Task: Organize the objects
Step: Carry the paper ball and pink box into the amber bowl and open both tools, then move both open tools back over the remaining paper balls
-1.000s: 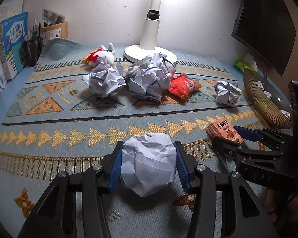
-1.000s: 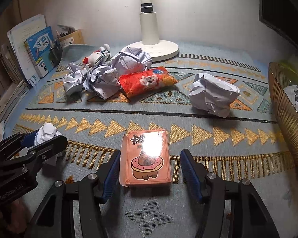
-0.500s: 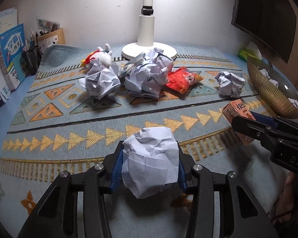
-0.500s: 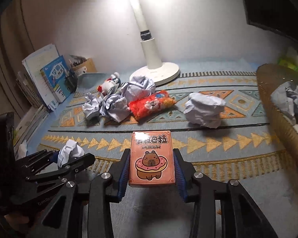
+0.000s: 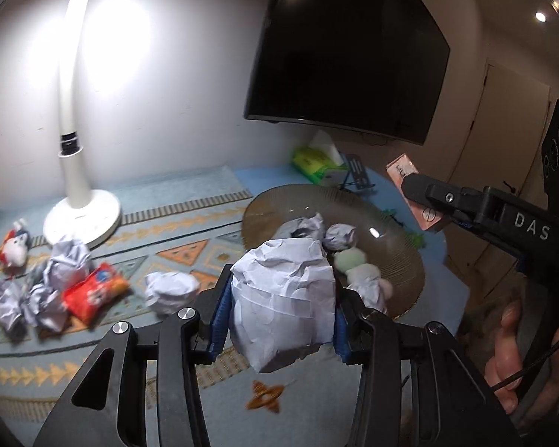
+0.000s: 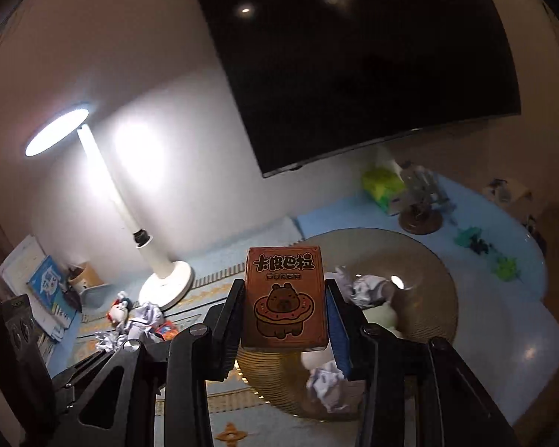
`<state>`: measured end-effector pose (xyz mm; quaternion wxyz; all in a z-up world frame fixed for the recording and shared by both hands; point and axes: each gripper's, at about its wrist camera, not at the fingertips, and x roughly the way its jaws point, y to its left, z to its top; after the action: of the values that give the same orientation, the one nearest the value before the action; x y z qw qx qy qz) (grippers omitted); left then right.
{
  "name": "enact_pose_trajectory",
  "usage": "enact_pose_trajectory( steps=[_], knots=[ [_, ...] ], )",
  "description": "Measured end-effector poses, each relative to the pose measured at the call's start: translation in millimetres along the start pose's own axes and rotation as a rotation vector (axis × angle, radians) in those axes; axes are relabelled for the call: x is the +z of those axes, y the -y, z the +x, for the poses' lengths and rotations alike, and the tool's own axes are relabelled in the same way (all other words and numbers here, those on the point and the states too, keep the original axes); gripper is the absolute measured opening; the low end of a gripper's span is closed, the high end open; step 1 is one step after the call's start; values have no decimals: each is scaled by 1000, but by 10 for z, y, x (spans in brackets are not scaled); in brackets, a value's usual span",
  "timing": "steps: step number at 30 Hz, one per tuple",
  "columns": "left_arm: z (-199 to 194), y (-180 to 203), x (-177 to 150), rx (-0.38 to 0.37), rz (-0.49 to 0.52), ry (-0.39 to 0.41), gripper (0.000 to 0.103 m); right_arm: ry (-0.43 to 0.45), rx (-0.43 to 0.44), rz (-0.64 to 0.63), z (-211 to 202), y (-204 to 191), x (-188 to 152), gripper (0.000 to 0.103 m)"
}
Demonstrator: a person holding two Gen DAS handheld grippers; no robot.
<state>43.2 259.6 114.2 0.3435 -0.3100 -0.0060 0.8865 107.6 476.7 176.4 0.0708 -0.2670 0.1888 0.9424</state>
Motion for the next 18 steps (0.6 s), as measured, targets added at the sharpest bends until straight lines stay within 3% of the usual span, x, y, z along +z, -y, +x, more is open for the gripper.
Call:
enact_pose_trajectory(
  steps=[4,6,7,9,10,14,18],
  knots=[
    [380,132,139,-66,-25,-28,41,-57,24,105,177,276,34,40],
    [564,179,159,-84,-19,-53,44,-87,-15,127,297,366,43,50],
    [662,197,146,-96,-19,-83,48,-97,-22,142,333,419,36,58],
    [813,169,121,-93,-44,-132,66,-102,18,170,340,492,-2,59],
    [832,133,100,-83,-59,-131,66,-98,30,173,319,502,-23,59],
    [645,-96,-4,-88,-100,-126,66,-70,-7,107,211,356,-73,59],
    [209,-409,-145,-21,-137,-62,66,-61,73,19,110,-52,-154,68]
  ],
)
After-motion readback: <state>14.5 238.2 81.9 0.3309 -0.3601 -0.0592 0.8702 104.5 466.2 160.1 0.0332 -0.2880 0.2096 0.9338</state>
